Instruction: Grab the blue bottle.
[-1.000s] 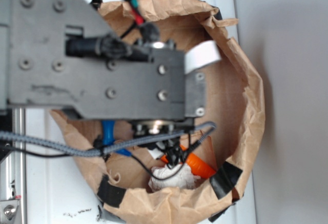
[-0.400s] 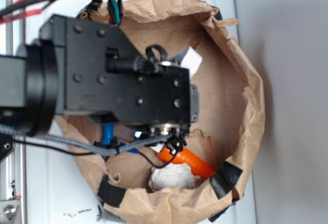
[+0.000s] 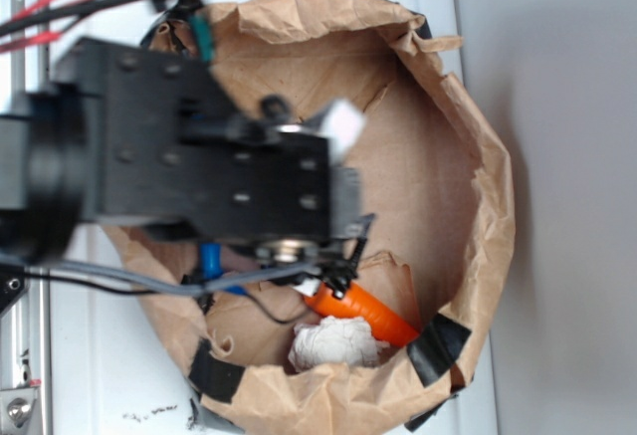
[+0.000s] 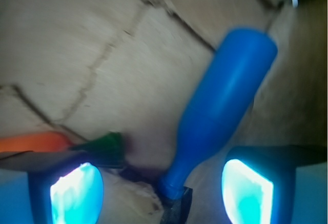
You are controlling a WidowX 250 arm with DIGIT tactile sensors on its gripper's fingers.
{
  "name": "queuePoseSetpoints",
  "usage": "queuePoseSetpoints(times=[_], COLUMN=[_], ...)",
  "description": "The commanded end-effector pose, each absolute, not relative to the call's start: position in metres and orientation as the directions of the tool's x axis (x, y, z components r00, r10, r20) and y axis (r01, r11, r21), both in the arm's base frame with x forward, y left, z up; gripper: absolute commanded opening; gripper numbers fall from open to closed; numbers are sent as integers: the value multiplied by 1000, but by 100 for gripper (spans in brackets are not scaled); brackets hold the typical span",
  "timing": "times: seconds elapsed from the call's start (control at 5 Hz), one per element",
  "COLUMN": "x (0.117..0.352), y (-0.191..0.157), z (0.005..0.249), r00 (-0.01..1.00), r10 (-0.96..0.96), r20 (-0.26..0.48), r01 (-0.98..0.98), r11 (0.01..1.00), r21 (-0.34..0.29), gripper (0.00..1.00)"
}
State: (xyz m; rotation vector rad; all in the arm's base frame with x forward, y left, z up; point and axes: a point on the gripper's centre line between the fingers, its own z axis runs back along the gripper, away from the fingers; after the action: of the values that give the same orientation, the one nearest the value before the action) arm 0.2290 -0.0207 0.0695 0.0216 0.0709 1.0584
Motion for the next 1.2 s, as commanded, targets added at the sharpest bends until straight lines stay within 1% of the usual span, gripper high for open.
queuePoseSetpoints(times=[0.0, 0.2, 0.4, 0.6, 0.8, 1.0], x=[241, 236, 224, 217, 216, 228], y=[-14, -9, -2, 1, -8, -14], z=[53, 42, 38, 26, -3, -17], r00=[403, 411, 422, 392, 395, 373], r10=[915, 911, 906, 920, 919, 927], r20=[29, 26, 7, -6, 15, 44], r01=[-914, -903, -886, -902, -915, -925], r11=[402, 403, 411, 386, 392, 367], r21=[48, 148, 214, 195, 100, 94], gripper=[100, 100, 100, 100, 100, 100])
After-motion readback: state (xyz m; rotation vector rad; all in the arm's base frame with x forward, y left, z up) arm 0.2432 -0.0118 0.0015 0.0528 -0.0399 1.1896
